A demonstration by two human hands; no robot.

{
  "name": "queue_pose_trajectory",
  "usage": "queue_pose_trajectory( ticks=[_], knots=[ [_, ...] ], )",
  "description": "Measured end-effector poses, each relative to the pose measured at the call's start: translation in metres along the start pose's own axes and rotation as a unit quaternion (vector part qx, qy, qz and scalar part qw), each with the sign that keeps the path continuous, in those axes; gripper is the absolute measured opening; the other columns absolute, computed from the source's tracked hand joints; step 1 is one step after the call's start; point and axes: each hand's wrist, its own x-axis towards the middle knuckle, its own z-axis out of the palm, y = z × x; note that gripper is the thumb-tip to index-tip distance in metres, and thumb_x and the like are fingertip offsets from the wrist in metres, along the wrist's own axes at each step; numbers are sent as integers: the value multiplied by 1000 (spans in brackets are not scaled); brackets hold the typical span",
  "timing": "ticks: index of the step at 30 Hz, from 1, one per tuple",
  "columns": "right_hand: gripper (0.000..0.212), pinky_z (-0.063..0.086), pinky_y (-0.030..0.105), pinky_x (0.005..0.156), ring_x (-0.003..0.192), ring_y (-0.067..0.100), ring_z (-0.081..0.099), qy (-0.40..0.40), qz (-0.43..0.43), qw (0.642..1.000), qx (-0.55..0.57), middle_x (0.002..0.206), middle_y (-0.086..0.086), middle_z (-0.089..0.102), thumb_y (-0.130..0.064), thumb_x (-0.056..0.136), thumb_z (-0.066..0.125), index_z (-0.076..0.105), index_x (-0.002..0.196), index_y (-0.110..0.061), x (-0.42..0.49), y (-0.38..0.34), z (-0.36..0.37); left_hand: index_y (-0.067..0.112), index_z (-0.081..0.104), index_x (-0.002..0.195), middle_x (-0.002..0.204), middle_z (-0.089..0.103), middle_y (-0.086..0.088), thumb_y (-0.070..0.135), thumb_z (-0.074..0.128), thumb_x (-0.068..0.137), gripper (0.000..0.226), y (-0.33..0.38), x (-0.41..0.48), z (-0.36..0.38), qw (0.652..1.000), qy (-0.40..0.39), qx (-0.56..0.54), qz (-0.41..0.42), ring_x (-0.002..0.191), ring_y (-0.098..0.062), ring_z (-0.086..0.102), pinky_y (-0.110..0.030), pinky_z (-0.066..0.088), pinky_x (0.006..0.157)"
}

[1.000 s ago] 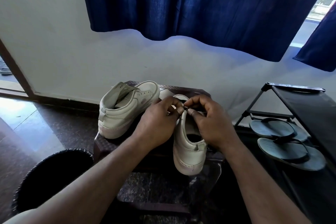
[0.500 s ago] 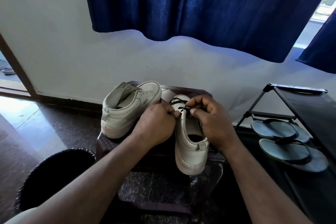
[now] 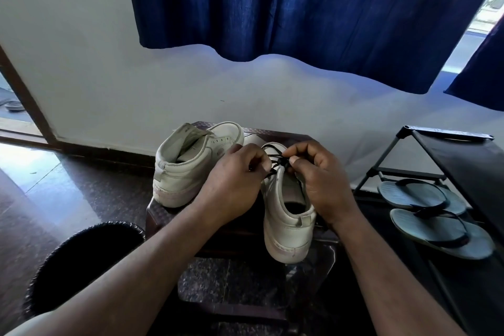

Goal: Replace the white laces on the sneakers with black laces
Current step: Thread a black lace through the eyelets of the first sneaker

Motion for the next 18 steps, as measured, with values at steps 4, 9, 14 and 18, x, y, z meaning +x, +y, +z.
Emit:
queue_pose_trajectory(
  ticks=[4, 9, 14, 18],
  knots=[
    [23, 52, 36, 82, 80, 12, 64, -5, -7, 1000, -14, 86, -3, 73, -2, 96, 62, 74, 91, -20, -1, -1, -1, 30, 68, 89, 101, 63, 3, 37, 65, 100, 14, 1, 2, 11, 998, -37, -47, -34, 82, -9, 58, -27, 41, 72],
    [20, 50, 31, 78, 76, 9, 62, -8, -12, 1000, 7, 82, -7, 71, -3, 96, 65, 73, 91, -20, 0, -2, -2, 18, 72, 91, 91, 70, 1, 34, 63, 102, 22, 2, 4, 7, 995, -56, -6, -79, 83, -17, 61, -35, 49, 79],
    [12, 54, 32, 79, 79, 10, 64, 10, -43, 999, -28, 85, -4, 73, -11, 94, 73, 73, 90, -22, -2, -3, -4, 16, 71, 107, 114, 72, -6, 35, 60, 99, 23, -8, -4, 1, 968, -64, 231, -76, 108, -28, 65, -38, 52, 91],
    [10, 53, 25, 75, 78, 9, 65, 23, -50, 999, 2, 85, -4, 74, -7, 94, 74, 72, 89, -16, -3, -10, -7, 23, 67, 98, 107, 67, 0, 34, 63, 96, 12, -9, -8, -1, 972, -28, 231, -35, 101, -26, 64, -40, 53, 86]
  ],
)
